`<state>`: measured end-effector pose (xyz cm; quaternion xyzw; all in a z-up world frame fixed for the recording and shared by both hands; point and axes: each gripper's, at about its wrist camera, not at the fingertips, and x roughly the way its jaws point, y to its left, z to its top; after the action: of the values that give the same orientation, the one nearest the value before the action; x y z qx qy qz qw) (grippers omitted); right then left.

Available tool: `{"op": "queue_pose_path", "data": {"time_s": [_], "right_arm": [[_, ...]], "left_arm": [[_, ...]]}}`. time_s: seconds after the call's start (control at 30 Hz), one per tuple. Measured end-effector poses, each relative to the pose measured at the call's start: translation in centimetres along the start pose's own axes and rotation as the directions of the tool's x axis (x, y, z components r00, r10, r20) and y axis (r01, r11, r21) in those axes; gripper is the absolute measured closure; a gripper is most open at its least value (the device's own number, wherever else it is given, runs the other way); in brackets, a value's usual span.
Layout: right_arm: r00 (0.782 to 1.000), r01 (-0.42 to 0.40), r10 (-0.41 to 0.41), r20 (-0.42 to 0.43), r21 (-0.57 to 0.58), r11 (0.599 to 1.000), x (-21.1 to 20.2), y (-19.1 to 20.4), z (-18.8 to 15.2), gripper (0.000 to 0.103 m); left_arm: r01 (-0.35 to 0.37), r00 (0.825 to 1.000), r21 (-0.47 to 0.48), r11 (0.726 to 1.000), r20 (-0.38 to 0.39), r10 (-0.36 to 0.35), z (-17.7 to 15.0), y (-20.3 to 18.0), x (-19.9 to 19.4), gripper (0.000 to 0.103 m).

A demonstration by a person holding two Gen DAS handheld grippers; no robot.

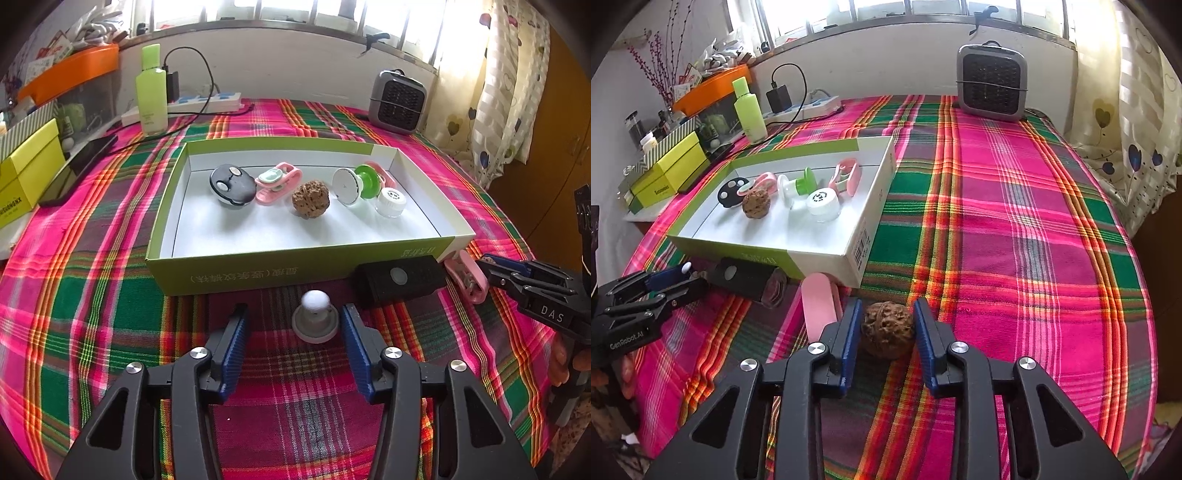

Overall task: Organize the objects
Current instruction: 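Grasp the walnut with the right gripper while the left grasps the white knob peg, then carry the walnut and white peg with both grippers over the box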

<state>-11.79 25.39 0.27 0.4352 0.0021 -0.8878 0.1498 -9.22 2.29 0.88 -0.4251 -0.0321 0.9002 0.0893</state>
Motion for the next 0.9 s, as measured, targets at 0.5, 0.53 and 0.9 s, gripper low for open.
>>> {"op": "queue_pose_path", "data": {"time_s": [0.5, 0.53, 0.9], "right_arm": [[1.0, 0.003, -0.003, 0.004, 0.01, 1.0, -0.22, -0.12, -0.31, 0.073], [1.0, 0.004, -0.004, 0.004, 0.012, 1.0, -0.25, -0.15, -0.33, 0.073], [1.0, 0.016, -0.017, 0.026, 0.032, 0.999, -0.93, -0.46, -0.46, 0.073]], "left_arm": [[0.01, 1.0, -0.003, 1.0, -0.004, -0.01, 0.03, -0.05, 0.0, 0.079], [0.01, 1.0, -0.003, 1.0, -0.004, -0.01, 0.01, -0.07, 0.0, 0.079], [0.026, 1.0, 0.001, 1.0, 0.007, -0.026, -0.06, -0.34, -0.49, 0.079]]}}
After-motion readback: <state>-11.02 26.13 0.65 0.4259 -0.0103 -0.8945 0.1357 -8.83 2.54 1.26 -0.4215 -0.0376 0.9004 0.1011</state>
